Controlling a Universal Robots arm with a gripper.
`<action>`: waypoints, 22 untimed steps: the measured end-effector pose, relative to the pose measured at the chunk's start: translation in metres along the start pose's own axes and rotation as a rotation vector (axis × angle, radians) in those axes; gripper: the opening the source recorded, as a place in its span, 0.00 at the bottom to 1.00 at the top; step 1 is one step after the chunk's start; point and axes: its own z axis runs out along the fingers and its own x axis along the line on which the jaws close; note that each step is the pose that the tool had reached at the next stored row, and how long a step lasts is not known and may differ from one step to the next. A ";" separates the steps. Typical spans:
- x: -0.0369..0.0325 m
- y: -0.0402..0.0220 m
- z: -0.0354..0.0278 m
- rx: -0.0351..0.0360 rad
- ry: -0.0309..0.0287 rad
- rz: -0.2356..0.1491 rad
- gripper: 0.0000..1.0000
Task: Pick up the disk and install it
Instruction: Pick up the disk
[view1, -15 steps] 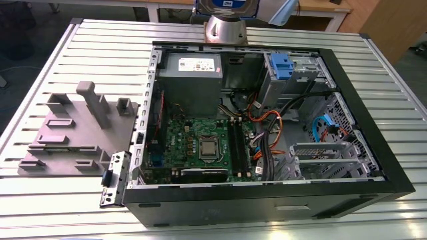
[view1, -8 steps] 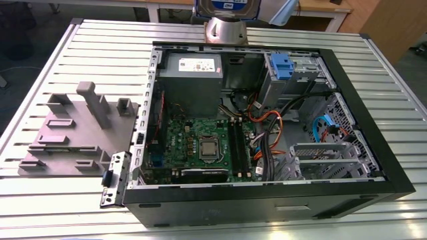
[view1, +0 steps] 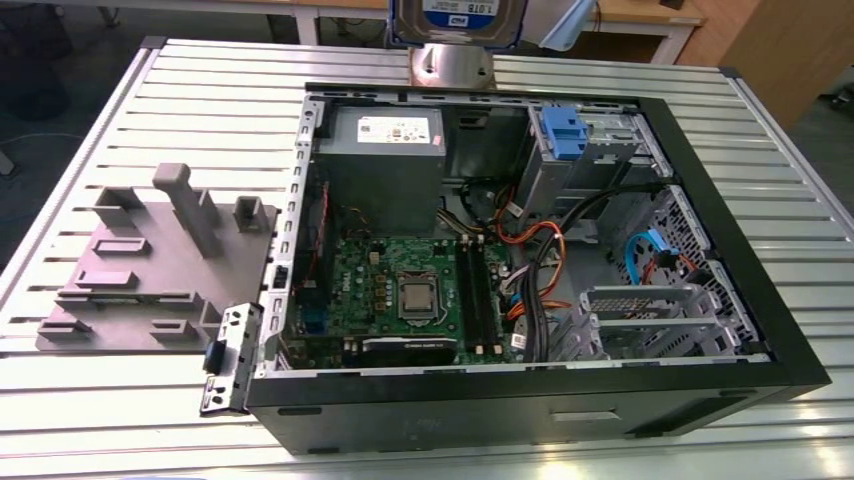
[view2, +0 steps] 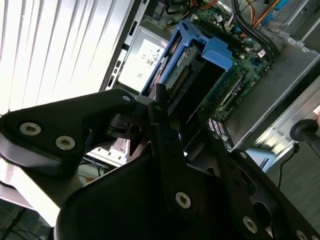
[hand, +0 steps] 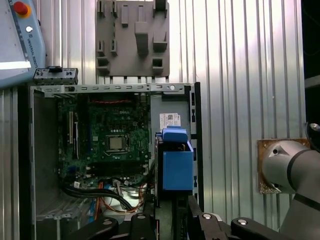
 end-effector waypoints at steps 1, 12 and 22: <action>0.0019 -0.0001 -0.0002 -0.0001 0.0001 0.000 0.35; 0.0240 -0.0011 -0.0012 0.0000 -0.0001 0.000 0.35; 0.0323 -0.0015 -0.0016 0.0000 0.0000 0.000 0.35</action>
